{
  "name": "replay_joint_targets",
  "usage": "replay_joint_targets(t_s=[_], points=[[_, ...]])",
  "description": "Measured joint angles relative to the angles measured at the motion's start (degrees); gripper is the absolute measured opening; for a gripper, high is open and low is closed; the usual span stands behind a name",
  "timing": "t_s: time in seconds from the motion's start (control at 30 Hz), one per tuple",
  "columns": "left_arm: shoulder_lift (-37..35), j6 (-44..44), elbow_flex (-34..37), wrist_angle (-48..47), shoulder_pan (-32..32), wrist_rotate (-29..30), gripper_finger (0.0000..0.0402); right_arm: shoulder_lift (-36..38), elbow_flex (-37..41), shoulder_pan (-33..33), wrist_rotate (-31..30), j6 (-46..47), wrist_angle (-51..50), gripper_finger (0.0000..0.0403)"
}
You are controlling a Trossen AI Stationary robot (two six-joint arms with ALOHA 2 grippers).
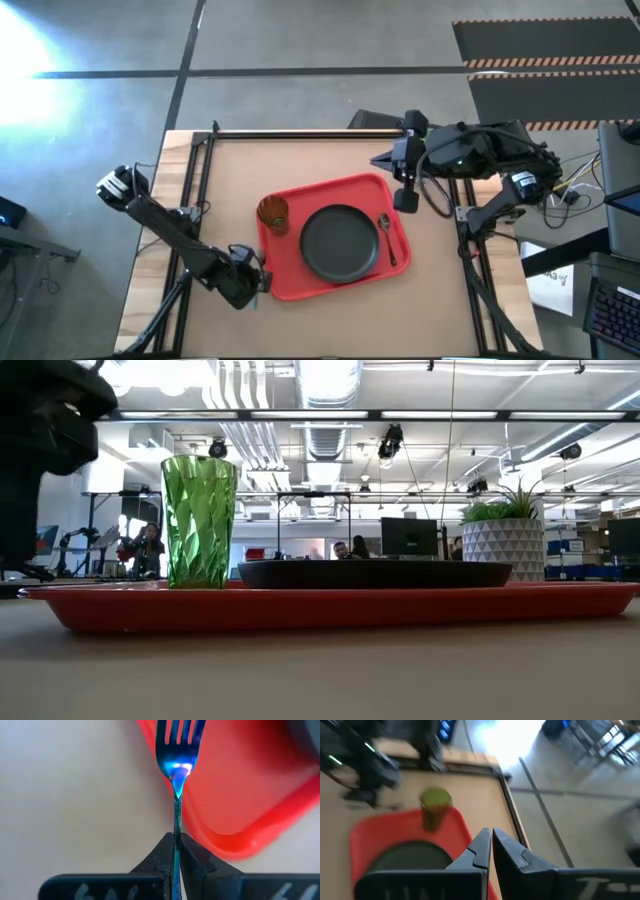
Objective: Pick and place plate/cup/fork/spoon on tray
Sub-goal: Put the blue fork to the left side of the black plate on the red serving tray
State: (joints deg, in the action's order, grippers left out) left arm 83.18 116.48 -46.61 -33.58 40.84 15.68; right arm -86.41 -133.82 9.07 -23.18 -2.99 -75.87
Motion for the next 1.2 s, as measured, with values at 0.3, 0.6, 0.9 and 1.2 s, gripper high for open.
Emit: replay_joint_targets(t_s=[0.3,0.6,0.9,1.2], points=[[-1.05,-2.26,-1.13,0.06,0.81,1.42,0.0,-2.76,5.77,-0.07,-1.92,12.64,-14.12,0.0009],[-1.31,-3.3,-1.04,0.09,1.79,1.4,0.0,-3.92,26.04,1.79,11.02,16.3,-4.83,0.0009],[-1.35,-3.26,-1.1,0.13,2.29,1.37,0.0,-4.24,45.01,4.41,14.48,16.9,14.01,0.0009],[-1.46,-3.32,-1.37,3.58,2.3,4.01,0.0,-4.2,51.89,1.76,14.19,19.57,20.93,0.0009]])
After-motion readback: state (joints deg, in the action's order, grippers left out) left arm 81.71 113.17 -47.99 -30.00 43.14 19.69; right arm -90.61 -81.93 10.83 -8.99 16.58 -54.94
